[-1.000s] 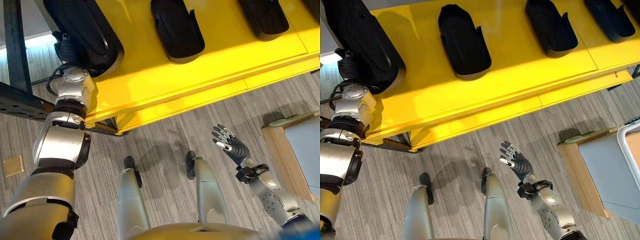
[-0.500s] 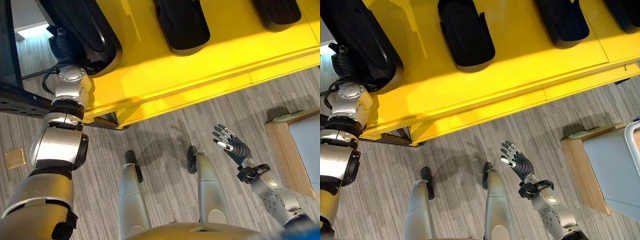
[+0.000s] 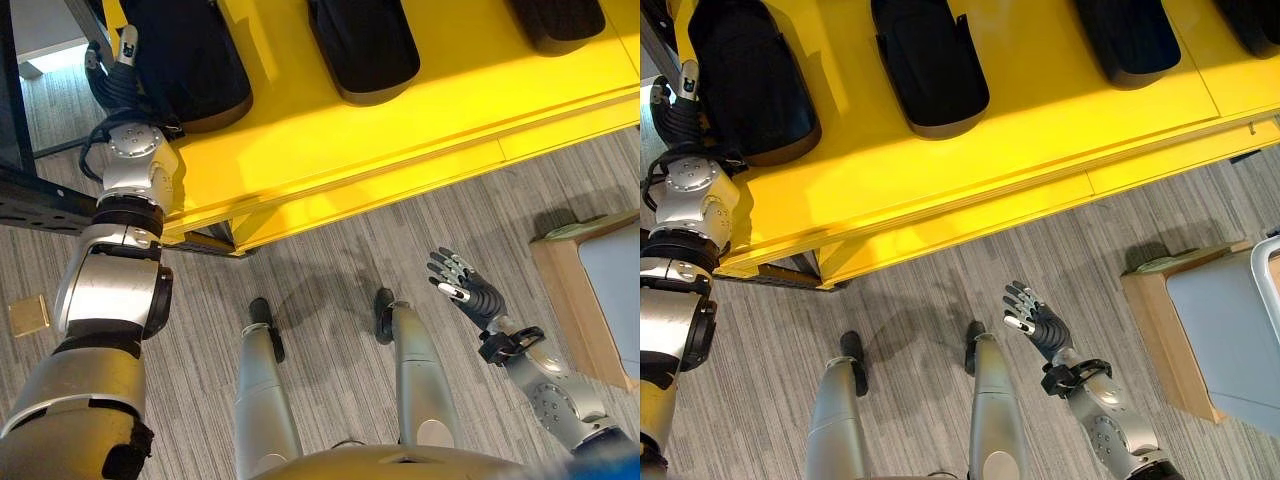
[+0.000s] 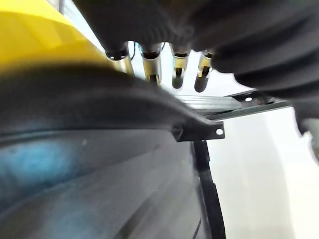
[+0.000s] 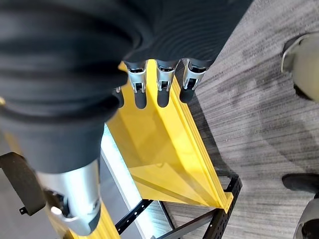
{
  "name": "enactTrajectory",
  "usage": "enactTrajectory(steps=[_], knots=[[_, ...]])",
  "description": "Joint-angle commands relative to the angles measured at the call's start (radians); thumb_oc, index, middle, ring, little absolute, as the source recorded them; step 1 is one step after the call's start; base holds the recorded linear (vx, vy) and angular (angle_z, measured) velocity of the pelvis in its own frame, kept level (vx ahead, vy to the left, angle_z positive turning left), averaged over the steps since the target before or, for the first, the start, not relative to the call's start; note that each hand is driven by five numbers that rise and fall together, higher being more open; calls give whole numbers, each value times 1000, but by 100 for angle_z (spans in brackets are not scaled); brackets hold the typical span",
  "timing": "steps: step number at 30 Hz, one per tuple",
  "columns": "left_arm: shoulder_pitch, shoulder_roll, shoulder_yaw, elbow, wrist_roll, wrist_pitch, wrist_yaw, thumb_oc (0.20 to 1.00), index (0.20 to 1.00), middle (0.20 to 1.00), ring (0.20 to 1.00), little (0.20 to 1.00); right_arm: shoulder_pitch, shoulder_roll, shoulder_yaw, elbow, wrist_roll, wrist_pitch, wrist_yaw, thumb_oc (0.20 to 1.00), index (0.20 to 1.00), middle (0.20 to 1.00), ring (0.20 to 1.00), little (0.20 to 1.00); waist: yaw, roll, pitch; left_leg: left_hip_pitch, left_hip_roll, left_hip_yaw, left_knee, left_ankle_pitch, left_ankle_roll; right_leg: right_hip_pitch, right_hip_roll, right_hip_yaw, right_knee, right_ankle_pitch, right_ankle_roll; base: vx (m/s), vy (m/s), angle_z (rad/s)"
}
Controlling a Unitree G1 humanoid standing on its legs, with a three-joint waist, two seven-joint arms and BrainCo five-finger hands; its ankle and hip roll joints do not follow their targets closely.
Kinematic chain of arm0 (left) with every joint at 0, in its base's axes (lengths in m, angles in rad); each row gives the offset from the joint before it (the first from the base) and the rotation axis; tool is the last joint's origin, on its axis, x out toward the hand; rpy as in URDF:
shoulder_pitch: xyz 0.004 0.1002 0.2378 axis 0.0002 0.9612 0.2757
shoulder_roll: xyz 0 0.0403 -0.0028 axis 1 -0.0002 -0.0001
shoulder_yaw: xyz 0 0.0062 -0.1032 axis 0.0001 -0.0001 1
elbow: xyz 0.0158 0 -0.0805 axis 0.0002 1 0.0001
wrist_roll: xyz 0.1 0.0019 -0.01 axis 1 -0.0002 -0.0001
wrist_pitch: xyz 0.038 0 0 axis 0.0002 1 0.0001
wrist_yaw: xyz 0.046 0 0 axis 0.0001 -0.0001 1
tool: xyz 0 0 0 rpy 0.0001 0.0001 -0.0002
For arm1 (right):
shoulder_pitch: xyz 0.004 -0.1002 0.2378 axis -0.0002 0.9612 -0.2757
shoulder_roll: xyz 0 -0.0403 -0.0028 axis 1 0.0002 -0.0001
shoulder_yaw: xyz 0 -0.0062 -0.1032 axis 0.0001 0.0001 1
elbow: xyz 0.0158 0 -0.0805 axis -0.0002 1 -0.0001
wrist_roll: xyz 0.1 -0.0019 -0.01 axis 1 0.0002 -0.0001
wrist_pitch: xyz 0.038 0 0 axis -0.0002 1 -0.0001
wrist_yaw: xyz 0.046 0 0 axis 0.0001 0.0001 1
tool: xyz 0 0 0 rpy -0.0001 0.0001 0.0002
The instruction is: Move parts from the plastic box to the shelf.
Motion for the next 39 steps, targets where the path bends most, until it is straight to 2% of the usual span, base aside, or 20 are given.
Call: enactTrajectory(steps=[1, 15, 18, 19, 20, 21, 22, 27, 29, 30, 33, 34, 35, 39], knots=[[31, 47, 29, 23, -13, -10, -10, 1000, 1000, 1000, 1000, 1000, 53, -40, -39, -71, 10, -27, 16, 1000, 1000, 1000, 1000, 1000, 6, 18, -63, 6, 36, -62, -20, -32, -10, 7, -39, 31, -55, 28, 39, 0, 0, 0], [-16, 114, 1, 14, 2, -18, -33, 1000, 1000, 1000, 1000, 1000, 55, -59, -54, -58, 0, -17, 27, 1000, 1000, 1000, 1000, 1000, 18, 26, -71, 93, 37, -58, -46, -31, -19, 82, -40, 32, -68, 24, 43, 0, 0, 0], [-73, 158, -55, -12, 51, -18, -39, 1000, 1000, 1000, 1000, 1000, 48, -68, -62, -52, -7, -16, 32, 1000, 1000, 1000, 1000, 1000, 20, 33, -71, 133, 39, -52, -58, -29, -22, 122, -41, 32, -81, 25, 46, 0, 0, 0], [-125, 196, -119, -35, 131, -8, -42, 1000, 1000, 1000, 1000, 1000, 43, -70, -70, -43, -12, -19, 36, 1000, 1000, 1000, 1000, 1000, 19, 39, -67, 158, 39, -49, -68, -28, -24, 147, -40, 35, -91, 26, 48, 0, 0, 0], [-127, 196, -121, -34, 131, -8, -42, 1000, 1000, 1000, 1000, 1000, 42, -69, -71, -42, -12, -19, 36, 1000, 1000, 1000, 1000, 1000, 20, 38, -65, 160, 39, -49, -68, -27, -24, 149, -40, 35, -91, 26, 48, 0, 0, 0], [-157, 217, -154, -71, 188, -2, -40, 1000, 1000, 1000, 1000, 1000, 44, -69, -77, -41, -15, -18, 42, 1000, 1000, 1000, 1000, 1000, 21, 41, -63, 177, 38, -48, -75, -25, -24, 165, -42, 36, -98, 27, 50, -83, 14, 2], [-165, 226, -169, -81, 210, -1, -42, 1000, 1000, 1000, 1000, 1000, 43, -68, -82, -38, -16, -17, 45, 1000, 1000, 1000, 1000, 1000, 21, 42, -60, 170, 34, -50, -83, 4, -20, 159, -44, 36, -110, 55, 46, -88, 13, 2], [-157, 250, -187, -225, 275, -18, -37, 1000, 1000, 1000, 1000, 1000, 50, -61, -95, -33, -34, -13, 52, 1000, 1000, 1000, 1000, 1000, 28, 47, -51, 217, 34, -46, -90, 3, -20, 207, -45, 34, -119, 52, 49, -14, -2, 5], [-83, 250, -159, -343, 290, -38, -45, 1000, 1000, 1000, 1000, 1000, 48, -48, -98, -27, -41, -15, 55, 1000, 1000, 1000, 1000, 1000, 35, 48, -44, 244, 34, -45, -96, 2, -21, 240, -42, 35, -133, 51, 49, 7, 1, 4], [-79, 251, -157, -345, 290, -38, -45, 1000, 1000, 1000, 1000, 1000, 48, -50, -97, -27, -41, -15, 55, 1000, 1000, 1000, 1000, 1000, 34, 49, -44, 246, 34, -45, -97, 2, -21, 242, -41, 35, -134, 51, 49, 0, 0, 0], [110, 237, -84, -566, 226, -85, -101, 1000, 1000, 1000, 1000, 1000, 37, -26, -94, -15, -60, -15, 50, 1000, 1000, 1000, 1000, 1000, 48, 51, -29, 302, 32, -42, -126, 8, -21, 307, -38, 34, -171, 60, 48, 4, 0, -1], [114, 237, -81, -569, 226, -84, -101, 1000, 1000, 1000, 1000, 1000, 37, -28, -93, -15, -60, -15, 50, 1000, 1000, 1000, 1000, 1000, 46, 52, -28, 305, 33, -42, -127, 8, -21, 310, -38, 34, -172, 61, 48, 0, 0, 0], [197, 220, -62, -648, 209, -101, -135, 1000, 1000, 1000, 1000, 1000, 32, -15, -89, -11, -66, -15, 50, 1000, 1000, 1000, 1000, 1000, 51, 53, -24, 339, 33, -38, -152, 14, -22, 348, -37, 30, -204, 70, 51, 39, 2, 4], [360, 182, -14, -779, 236, -117, -174, 1000, 1000, 1000, 1000, 1000, 23, 9, -85, -8, -78, -15, 50, 1000, 1000, 1000, 1000, 1000, 57, 56, -19, 424, 35, -26, -217, 32, -24, 432, -30, 26, -278, 97, 56, 48, 10, 1]])
